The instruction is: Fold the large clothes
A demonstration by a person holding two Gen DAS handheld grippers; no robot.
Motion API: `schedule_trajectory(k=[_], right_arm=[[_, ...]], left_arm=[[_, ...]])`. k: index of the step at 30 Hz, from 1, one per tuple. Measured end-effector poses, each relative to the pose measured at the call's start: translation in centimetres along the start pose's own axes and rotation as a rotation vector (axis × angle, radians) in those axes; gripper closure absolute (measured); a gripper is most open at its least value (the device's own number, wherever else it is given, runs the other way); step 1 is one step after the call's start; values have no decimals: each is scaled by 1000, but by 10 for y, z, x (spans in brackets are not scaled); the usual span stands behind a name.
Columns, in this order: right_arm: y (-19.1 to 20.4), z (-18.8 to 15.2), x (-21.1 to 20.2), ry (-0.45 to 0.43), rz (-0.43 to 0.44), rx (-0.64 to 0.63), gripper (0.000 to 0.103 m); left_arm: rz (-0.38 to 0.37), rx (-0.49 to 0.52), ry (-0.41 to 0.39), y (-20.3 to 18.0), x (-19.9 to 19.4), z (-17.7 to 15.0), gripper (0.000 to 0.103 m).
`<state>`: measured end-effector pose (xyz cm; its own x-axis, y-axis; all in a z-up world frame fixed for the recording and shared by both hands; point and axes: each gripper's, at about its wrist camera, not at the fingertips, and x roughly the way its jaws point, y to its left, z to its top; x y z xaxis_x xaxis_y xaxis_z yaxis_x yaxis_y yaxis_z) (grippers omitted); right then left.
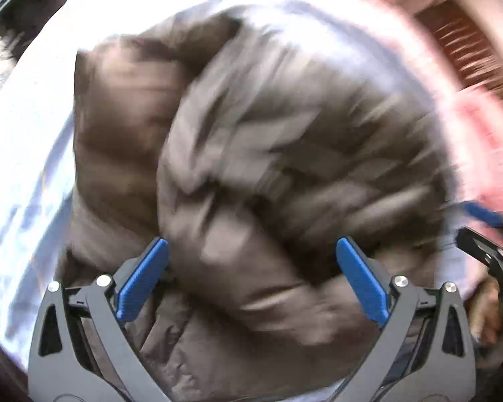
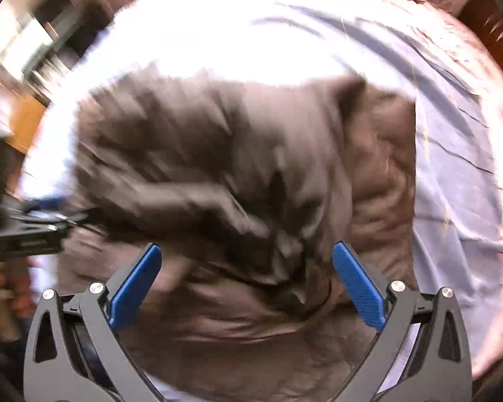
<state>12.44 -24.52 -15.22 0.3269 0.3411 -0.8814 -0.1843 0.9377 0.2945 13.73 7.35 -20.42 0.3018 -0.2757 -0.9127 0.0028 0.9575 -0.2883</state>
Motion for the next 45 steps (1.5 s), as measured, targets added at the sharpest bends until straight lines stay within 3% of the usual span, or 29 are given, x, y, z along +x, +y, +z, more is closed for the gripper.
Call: schedule_trajectory(k=[3, 5, 7, 10, 12, 16, 18, 19, 20, 21, 22, 23, 25, 30, 34, 37, 40, 45], right_arm=[[-35, 48, -5, -36, 80, 126, 1], [-68, 75, 15, 8, 81, 223, 1], [-96, 98, 43, 71, 111, 327, 1], [-115, 123, 90, 163, 219, 408, 1], [-113, 132, 115, 194, 263, 431, 1], [-102, 139, 173, 325, 263, 446, 1], [-98, 140, 189, 337, 275, 455, 11], [-97, 140, 191, 336, 259, 449, 33], [-95, 140, 192, 326, 209, 430, 54], [-94, 140, 191, 308, 192, 412, 62], [-94, 140, 186, 279, 220, 403, 73], [-94, 141, 182, 258, 228, 400, 84], [-92, 146, 167, 197, 250, 392, 89], [-69, 168, 110, -6, 234, 306, 91], [-41, 178, 38, -263, 321, 200, 92], [-23, 168, 4, -361, 345, 110, 91], [-8, 141, -8, -361, 317, 18, 91], [-9, 78, -21, -311, 343, -20, 91]], left_arm=[[-42, -1, -121, 3, -35, 42, 2], [-37, -11, -127, 8, -29, 78, 2], [-24, -50, -70, 12, -5, 106, 2], [-51, -67, 98, 18, 41, 140, 2], [-62, -82, 132, 21, 63, 158, 2], [-42, -102, 200, 22, 102, 178, 2], [-23, -103, 224, 22, 121, 186, 2], [-10, -103, 227, 22, 125, 187, 6], [12, -107, 229, 23, 129, 186, 36], [27, -116, 247, 26, 135, 184, 54], [-6, -139, 273, 29, 140, 182, 74], [-24, -158, 278, 32, 141, 180, 82], [-41, -152, 233, 32, 132, 183, 86], [-83, -123, 21, 26, 70, 198, 89], [-106, -82, -185, 19, -8, 204, 89], [-83, -12, -296, 9, -50, 189, 89], [-44, 41, -323, 3, -64, 150, 89], [-147, 18, -287, 12, -72, 79, 86]])
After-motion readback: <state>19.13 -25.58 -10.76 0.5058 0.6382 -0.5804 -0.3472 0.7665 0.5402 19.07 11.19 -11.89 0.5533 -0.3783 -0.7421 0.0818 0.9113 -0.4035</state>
